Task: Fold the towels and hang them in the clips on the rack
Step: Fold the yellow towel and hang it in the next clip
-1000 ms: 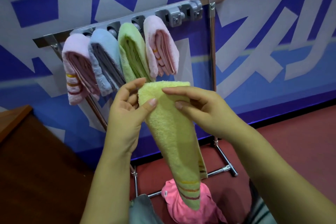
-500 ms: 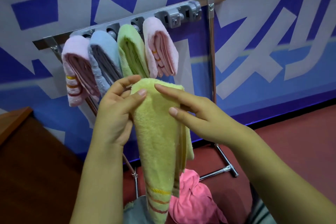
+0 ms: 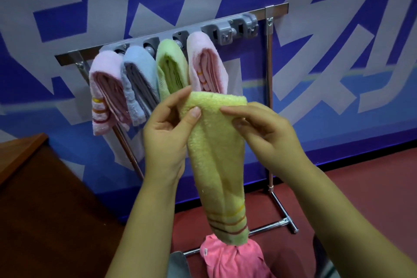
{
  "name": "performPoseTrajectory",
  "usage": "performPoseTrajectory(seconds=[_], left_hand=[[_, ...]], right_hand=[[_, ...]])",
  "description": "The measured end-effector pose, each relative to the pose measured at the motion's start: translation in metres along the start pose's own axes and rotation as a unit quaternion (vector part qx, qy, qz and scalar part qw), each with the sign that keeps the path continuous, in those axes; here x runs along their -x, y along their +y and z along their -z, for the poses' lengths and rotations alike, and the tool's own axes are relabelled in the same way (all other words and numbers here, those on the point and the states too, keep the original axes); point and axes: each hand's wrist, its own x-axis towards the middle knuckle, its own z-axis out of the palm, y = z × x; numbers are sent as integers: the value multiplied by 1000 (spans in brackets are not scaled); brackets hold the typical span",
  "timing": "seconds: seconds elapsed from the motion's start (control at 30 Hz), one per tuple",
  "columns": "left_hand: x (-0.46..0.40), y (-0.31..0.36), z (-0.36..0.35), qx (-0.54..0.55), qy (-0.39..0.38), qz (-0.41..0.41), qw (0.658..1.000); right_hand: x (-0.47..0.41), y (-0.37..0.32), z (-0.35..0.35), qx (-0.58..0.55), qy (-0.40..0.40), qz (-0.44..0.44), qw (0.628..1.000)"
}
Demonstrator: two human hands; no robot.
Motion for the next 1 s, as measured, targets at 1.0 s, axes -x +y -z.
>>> performPoseTrajectory(seconds=[1.0], left_hand=[[-63,10,-55,62,-125,125,982]], right_hand=[[-38,2,39,-25,49,-141,988]])
